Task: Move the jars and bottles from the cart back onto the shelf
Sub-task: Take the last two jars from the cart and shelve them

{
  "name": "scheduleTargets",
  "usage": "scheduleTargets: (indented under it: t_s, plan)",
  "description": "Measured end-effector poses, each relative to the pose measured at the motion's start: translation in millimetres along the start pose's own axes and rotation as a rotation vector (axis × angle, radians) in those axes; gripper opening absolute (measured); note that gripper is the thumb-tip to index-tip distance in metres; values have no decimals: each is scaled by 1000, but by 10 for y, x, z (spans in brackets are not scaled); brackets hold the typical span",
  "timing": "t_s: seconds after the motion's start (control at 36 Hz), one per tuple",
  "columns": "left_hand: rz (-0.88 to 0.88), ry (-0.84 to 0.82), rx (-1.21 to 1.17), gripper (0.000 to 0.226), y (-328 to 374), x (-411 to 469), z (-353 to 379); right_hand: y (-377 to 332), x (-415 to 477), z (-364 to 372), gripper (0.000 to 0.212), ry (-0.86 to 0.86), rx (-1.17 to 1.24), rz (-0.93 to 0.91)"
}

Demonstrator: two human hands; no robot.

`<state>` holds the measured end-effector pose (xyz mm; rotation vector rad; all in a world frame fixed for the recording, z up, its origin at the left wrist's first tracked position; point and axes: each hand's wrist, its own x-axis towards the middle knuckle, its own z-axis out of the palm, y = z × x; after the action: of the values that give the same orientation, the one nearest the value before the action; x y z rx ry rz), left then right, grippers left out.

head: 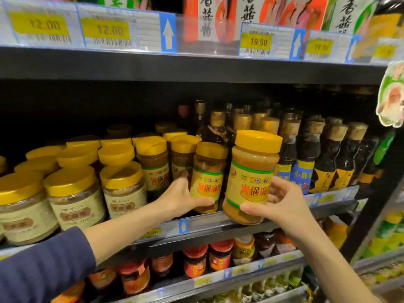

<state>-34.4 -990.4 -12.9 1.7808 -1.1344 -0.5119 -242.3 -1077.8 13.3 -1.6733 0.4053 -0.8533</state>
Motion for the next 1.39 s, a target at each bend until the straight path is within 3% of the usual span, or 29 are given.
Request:
scheduleTargets:
  t_s: [0.69, 0.83, 0.94, 1.11, 1.25, 1.39]
  plan:
    - [-6, -110, 134, 48, 120, -44, 37, 0, -73, 81, 59, -5, 2, -3]
    - [-60, -90, 181, 55, 125, -28, 22, -10, -82, 115, 60, -17, -7, 3]
    - [-67, -88, 201, 40, 203, -58, -14, -15, -87, 155, 62, -26, -20, 3]
    - [-17, -80, 132, 59, 459, -232, -348, -36, -94, 234, 58, -64, -18, 1]
    - [220, 59, 93, 96, 901, -532, -763, -42, -59, 381, 59, -83, -27, -14]
    - [237, -55, 442, 101, 1353, -598, -946, -58, 0, 619, 66, -104, -62, -37]
